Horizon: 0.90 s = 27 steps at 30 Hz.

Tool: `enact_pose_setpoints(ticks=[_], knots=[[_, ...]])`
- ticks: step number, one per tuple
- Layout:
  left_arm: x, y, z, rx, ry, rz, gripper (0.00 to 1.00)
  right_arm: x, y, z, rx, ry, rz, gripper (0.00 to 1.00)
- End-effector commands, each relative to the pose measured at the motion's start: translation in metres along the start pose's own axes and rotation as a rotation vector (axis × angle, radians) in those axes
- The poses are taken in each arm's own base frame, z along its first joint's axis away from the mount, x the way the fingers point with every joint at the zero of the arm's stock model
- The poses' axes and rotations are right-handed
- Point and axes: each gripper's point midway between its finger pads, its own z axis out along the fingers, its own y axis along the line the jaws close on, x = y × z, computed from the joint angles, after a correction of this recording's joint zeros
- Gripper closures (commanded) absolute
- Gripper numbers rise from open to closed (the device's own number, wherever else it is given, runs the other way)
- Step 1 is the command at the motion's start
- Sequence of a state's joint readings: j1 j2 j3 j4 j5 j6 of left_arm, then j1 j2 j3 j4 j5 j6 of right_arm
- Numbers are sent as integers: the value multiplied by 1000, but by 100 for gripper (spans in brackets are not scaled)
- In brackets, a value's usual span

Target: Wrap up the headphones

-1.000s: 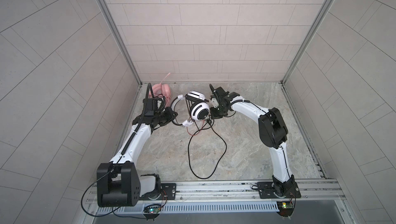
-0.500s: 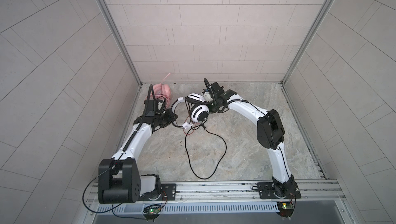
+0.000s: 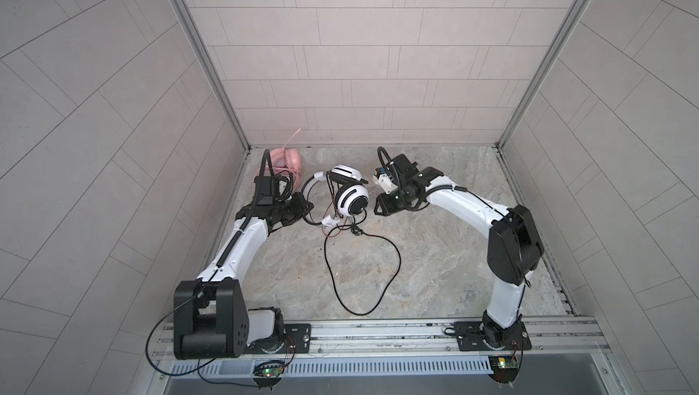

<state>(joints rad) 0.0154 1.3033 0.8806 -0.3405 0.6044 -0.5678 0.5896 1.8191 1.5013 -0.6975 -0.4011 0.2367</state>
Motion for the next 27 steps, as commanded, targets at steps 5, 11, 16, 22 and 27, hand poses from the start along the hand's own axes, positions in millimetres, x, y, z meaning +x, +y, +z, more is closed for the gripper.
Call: enact_pose_setpoints(ticks=[5, 11, 16, 22, 27], knots=[[-21, -28, -7, 98, -40, 27, 100, 36, 18, 56, -8, 39, -164, 48], [-24, -23, -7, 136, -23, -26, 100, 16, 10, 102, -38, -45, -131, 37], [-29, -14, -15, 123, -44, -37, 100, 0, 9, 101, -25, -109, -134, 37], [-39, -7, -19, 138, -62, -78, 100, 6, 17, 119, -36, -77, -135, 38], [-44, -2, -21, 139, -74, -92, 100, 17, 13, 134, 54, -23, -172, 40]])
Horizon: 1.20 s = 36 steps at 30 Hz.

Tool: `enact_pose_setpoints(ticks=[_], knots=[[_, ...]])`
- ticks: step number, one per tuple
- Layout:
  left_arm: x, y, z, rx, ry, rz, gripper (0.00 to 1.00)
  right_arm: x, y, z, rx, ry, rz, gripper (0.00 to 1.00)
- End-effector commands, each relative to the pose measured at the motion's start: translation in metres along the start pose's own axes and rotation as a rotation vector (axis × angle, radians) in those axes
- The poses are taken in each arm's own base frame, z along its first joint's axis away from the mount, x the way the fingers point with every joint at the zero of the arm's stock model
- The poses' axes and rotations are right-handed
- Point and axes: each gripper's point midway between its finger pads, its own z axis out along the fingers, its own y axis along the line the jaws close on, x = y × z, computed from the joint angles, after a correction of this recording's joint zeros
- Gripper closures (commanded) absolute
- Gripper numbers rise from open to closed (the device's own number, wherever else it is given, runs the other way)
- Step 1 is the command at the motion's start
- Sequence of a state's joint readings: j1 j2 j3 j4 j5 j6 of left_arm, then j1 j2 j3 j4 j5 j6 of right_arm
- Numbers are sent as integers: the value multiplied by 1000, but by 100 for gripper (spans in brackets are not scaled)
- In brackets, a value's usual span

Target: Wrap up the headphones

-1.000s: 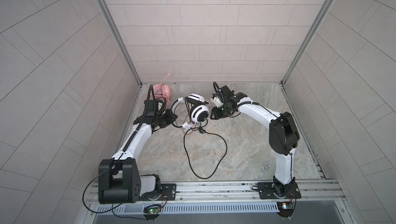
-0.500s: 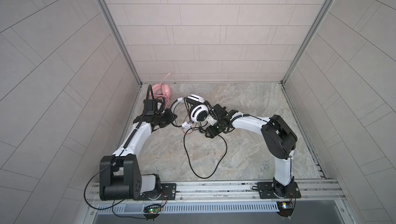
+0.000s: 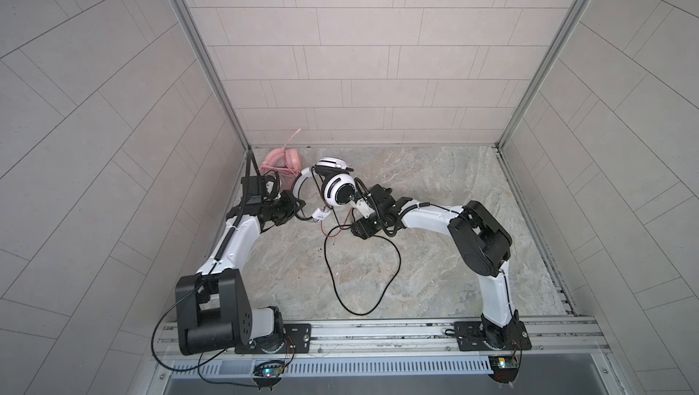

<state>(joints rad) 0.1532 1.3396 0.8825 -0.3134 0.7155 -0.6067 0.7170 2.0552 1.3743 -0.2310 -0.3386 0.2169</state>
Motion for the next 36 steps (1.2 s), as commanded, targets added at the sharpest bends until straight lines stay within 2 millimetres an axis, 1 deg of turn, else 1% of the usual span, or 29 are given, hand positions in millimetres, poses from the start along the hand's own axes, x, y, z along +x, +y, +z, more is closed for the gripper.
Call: enact_pose_setpoints(ticks=[1, 3, 6, 7, 10, 11, 12, 16, 19, 22, 25, 26, 29, 31, 33, 36], knots=[[-18, -25, -8, 93, -37, 34, 100, 17, -5, 13, 83, 62, -29, 41], [-20, -21, -9, 87, -43, 26, 100, 23, -9, 15, 144, 75, -54, 43], [-22, -18, -10, 89, -52, 11, 100, 33, -17, 16, 237, 103, -86, 50], [-21, -18, -9, 92, -51, 9, 100, 39, -18, 17, 240, 113, -85, 54], [-22, -17, -10, 92, -52, 6, 100, 47, -21, 11, 254, 119, -87, 69], [-22, -18, -10, 93, -52, 8, 100, 49, -21, 7, 252, 117, -91, 75], [-22, -18, -10, 93, -51, 7, 100, 50, -19, 4, 243, 113, -96, 78], [-24, -20, -10, 96, -54, 9, 100, 45, -3, -20, 173, 72, -127, 87], [-25, -22, -12, 97, -58, 12, 100, 39, 14, -45, 101, 65, -168, 89], [-25, -23, -14, 96, -63, 16, 100, 41, 32, -69, -25, 130, -177, 90], [-26, -23, -15, 95, -69, 19, 100, 51, 54, -92, -223, 219, -154, 91], [-26, -23, -15, 94, -68, 18, 100, 53, 65, -99, -316, 235, -129, 92], [-27, -24, -16, 96, -74, 16, 100, 45, 94, -114, -499, 217, -95, 94], [-27, -26, -17, 100, -74, 20, 100, 41, 106, -126, -589, 200, -80, 94], [-28, -29, -19, 102, -74, 23, 100, 36, 116, -140, -681, 172, -64, 97], [-32, -33, -21, 105, -82, 30, 100, 28, 122, -165, -835, 130, -15, 97]])
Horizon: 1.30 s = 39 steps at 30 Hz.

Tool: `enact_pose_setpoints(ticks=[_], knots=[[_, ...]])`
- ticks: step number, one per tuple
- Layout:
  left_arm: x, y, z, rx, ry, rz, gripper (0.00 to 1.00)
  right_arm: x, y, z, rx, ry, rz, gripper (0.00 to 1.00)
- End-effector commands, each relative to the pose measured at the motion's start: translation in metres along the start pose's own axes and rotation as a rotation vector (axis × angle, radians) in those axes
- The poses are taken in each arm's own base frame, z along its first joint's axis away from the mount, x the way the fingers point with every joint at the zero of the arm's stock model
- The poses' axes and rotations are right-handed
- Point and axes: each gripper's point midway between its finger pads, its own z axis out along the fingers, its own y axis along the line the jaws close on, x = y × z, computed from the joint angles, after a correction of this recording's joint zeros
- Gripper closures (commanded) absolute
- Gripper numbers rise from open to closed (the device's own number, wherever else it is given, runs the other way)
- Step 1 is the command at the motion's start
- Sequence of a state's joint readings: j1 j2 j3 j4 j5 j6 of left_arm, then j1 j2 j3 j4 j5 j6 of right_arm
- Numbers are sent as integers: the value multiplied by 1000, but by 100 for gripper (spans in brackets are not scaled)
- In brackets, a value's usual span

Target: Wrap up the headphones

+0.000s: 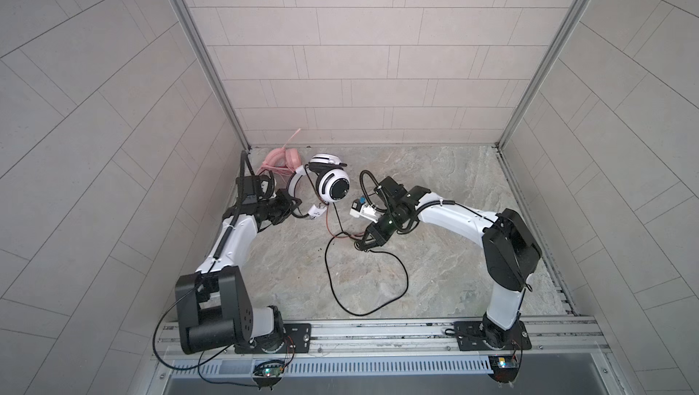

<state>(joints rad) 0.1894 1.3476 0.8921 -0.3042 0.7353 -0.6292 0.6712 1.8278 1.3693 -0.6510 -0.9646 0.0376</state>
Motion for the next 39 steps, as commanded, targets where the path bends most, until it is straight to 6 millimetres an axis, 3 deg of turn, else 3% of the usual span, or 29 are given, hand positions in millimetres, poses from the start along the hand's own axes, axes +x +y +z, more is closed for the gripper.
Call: enact_pose_setpoints(ticks=[1, 3, 6, 8, 9, 10, 12, 15, 18, 21, 23, 25, 27, 29, 33, 36, 39], knots=[[-23, -40, -16, 100, -61, 69, 100, -5, 54, -34, -288, -71, -18, 96], [-26, -43, -16, 108, -64, 69, 100, -15, 62, -51, -325, -149, -19, 97], [-35, -49, -17, 119, -87, 71, 100, -51, 74, -85, -428, -377, 4, 97], [-41, -54, -16, 130, -89, 68, 100, -74, 84, -125, -507, -575, -33, 96], [-44, -58, -16, 138, -89, 68, 100, -83, 79, -149, -550, -664, -2, 97], [-48, -63, -17, 147, -91, 67, 100, -90, 60, -174, -586, -738, 79, 100], [-55, -72, -21, 160, -99, 77, 100, -92, 15, -197, -552, -817, 202, 100], [-68, -86, -30, 161, -132, 106, 100, -91, -26, -216, -479, -910, 246, 100], [-83, -103, -42, 164, -181, 138, 100, -89, -88, -233, -372, -1005, 418, 100], [-99, -123, -55, 171, -226, 172, 100, -76, -146, -246, -203, -1048, 562, 100], [-107, -129, -60, 155, -237, 184, 100, -56, -177, -239, 56, -967, 620, 100], [-116, -135, -64, 154, -245, 188, 100, -21, -194, -235, 473, -717, 658, 100], [-123, -140, -68, 151, -262, 193, 100, -8, -203, -247, 659, -622, 669, 100], [-130, -143, -74, 146, -285, 199, 100, -2, -215, -263, 701, -644, 698, 100], [-143, -149, -84, 129, -293, 214, 100, 39, -247, -312, 975, -627, 779, 100], [-154, -143, -91, 121, -289, 194, 100, 70, -269, -348, 997, -681, 889, 100], [-163, -134, -100, 96, -322, 177, 100, 98, -277, -389, 1078, -724, 968, 100]])
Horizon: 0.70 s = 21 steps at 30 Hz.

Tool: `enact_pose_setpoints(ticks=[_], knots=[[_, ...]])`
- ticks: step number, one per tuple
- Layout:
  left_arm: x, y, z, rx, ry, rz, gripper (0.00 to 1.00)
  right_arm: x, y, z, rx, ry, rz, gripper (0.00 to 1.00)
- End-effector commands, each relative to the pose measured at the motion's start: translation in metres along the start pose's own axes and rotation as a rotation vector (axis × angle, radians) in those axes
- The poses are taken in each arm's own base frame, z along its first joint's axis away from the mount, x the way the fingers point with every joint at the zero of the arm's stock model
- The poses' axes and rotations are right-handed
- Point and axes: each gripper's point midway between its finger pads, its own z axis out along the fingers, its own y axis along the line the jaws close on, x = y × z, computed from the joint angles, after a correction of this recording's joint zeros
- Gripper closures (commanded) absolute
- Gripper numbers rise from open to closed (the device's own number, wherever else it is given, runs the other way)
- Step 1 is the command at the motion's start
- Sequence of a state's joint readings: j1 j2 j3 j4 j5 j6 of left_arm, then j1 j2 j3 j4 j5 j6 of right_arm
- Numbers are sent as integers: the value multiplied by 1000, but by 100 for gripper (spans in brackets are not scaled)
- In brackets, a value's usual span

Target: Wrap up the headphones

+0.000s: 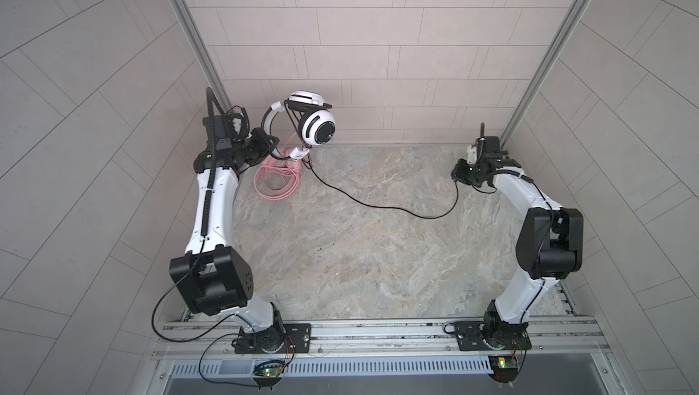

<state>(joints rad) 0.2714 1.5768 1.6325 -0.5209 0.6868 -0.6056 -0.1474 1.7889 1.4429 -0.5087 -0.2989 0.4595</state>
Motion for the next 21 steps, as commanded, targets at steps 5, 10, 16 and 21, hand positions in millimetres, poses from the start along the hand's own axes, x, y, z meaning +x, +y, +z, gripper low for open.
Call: enact_pose_setpoints(ticks=[5, 10, 16, 21], knots=[[-10, -17, -17, 38, -35, 12, 100, -24, -49, -25, 225, -17, -72, 93], [4, -38, -14, 50, -14, 55, 100, 11, -14, -14, 167, 101, -215, 52], [29, -72, -9, 87, 46, 102, 100, 53, 72, -20, -77, 95, -461, 39], [38, -91, -8, 109, 64, 120, 100, 127, 170, -14, -450, 168, -689, 38]])
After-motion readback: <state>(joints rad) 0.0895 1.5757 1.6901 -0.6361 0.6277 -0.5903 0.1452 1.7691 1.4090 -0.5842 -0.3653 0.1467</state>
